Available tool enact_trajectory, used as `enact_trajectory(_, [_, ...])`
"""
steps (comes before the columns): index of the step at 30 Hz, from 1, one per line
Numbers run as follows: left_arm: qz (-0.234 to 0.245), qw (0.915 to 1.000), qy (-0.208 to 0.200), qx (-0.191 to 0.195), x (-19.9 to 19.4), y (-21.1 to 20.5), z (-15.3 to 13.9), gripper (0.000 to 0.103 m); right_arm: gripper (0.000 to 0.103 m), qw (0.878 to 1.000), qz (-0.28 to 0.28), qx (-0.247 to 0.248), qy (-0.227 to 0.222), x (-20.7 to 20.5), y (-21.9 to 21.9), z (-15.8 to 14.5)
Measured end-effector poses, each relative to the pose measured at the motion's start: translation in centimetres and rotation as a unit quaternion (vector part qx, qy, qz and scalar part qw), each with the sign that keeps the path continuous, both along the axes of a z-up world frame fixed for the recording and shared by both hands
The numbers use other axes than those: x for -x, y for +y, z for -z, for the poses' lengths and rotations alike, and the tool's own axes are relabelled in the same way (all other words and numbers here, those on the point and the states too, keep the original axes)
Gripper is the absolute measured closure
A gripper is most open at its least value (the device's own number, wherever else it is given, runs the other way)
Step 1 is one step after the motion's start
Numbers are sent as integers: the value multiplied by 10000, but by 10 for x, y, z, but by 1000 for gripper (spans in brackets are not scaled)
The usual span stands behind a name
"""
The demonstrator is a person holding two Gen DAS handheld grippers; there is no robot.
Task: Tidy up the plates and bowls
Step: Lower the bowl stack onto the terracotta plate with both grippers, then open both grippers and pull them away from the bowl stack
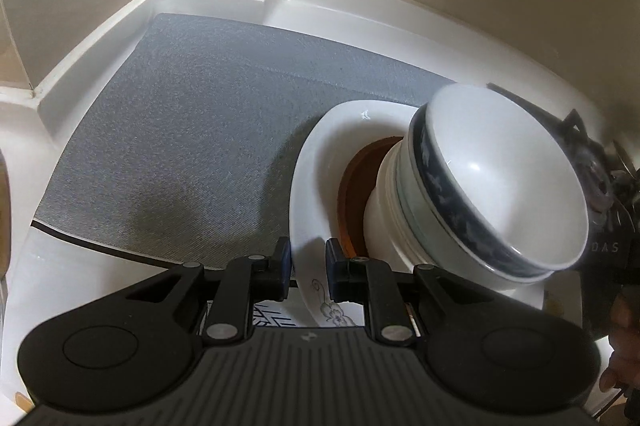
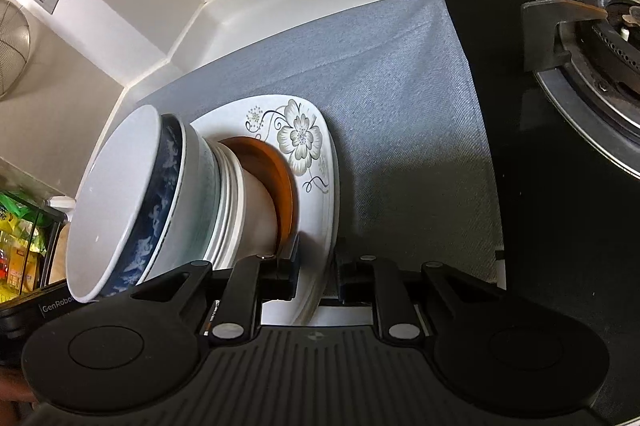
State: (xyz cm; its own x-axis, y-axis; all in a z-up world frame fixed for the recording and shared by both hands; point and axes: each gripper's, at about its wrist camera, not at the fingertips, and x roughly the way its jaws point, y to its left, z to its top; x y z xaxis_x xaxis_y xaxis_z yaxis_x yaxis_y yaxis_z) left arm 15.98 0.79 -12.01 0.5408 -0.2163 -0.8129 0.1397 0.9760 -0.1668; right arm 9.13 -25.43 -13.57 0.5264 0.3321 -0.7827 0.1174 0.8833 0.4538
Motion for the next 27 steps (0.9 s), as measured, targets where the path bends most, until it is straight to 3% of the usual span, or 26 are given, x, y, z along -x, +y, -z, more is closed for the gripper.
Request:
enact_trajectory(12, [525, 9980, -97, 328, 1, 26, 6, 78, 83, 9986, 470, 223, -10, 18, 25, -2])
enact_trajectory(17, [492, 9974, -428, 301, 14, 51, 1, 62, 76, 9971, 693, 290, -115, 28, 28, -1])
enact_trajectory(20, [347, 9967, -717, 173, 31, 68, -9, 43, 72, 9938, 1035, 314, -271, 51, 27, -9])
enact_trajectory(22, [294, 9965, -776, 122, 43, 75, -16, 36, 70, 9912, 1122, 575, -398, 70, 30, -17])
enact_trajectory(24, [283, 9964, -801, 53, 50, 78, -24, 21, 59, 9884, 1186, 769, -550, 90, 34, -27])
enact_trajectory(27, [351, 9952, -905, -129, 58, 72, -40, 15, 47, 9836, 1229, 1091, -745, 116, 43, -41])
